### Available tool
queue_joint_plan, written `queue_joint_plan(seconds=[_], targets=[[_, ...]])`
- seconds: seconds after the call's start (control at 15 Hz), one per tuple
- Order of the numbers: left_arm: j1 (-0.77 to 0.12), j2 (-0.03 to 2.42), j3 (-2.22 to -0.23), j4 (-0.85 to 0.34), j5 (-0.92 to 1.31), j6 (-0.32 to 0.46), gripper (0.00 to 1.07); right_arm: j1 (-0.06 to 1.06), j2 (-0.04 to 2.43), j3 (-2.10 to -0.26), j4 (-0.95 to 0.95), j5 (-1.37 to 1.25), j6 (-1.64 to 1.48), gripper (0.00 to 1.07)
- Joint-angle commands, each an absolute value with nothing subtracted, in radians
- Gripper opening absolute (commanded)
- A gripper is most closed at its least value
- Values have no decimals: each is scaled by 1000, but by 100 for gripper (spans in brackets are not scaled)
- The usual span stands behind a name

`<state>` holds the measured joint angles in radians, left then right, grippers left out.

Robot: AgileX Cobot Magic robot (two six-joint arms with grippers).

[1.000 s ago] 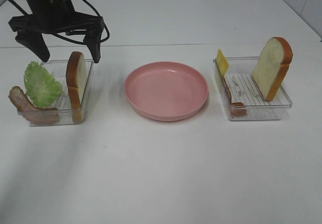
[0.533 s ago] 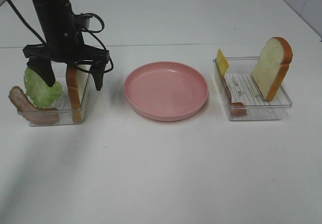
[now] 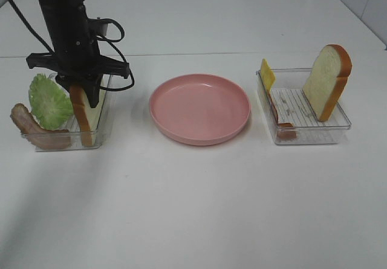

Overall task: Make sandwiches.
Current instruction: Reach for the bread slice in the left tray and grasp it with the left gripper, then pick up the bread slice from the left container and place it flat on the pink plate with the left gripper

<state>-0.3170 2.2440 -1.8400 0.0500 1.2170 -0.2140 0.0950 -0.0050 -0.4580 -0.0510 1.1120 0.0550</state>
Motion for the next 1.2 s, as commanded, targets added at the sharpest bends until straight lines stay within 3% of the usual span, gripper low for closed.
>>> queue_joint_plan(seconds=[0.07,0.6,0.8,0.87,1.07,1.13,1.2], targets=[[-323,2246,-1842,45,1293,-223,0,95,-26,-454,-51,1105,54,78],[-323,2166,-1842,45,1316,-211,0,95,-26,-454,-51,1105,54,78],[-323,2054,-1841,-27,1312,-215,0,95,-26,-454,-51,1105,54,78],[-323,1993,-1841,-122,1284,-201,0,95,-26,-454,-51,1105,54,78],[-323,1999,-1841,-260,1214,-139,0,95,-26,-454,-51,1105,54,78],[-324,2041,-1841,-435,1106,-56,0,95,-26,-454,-51,1105,54,78],[-328,2058,-1841,-482,1083,-19,0,95,-26,-454,-51,1105,54,78]])
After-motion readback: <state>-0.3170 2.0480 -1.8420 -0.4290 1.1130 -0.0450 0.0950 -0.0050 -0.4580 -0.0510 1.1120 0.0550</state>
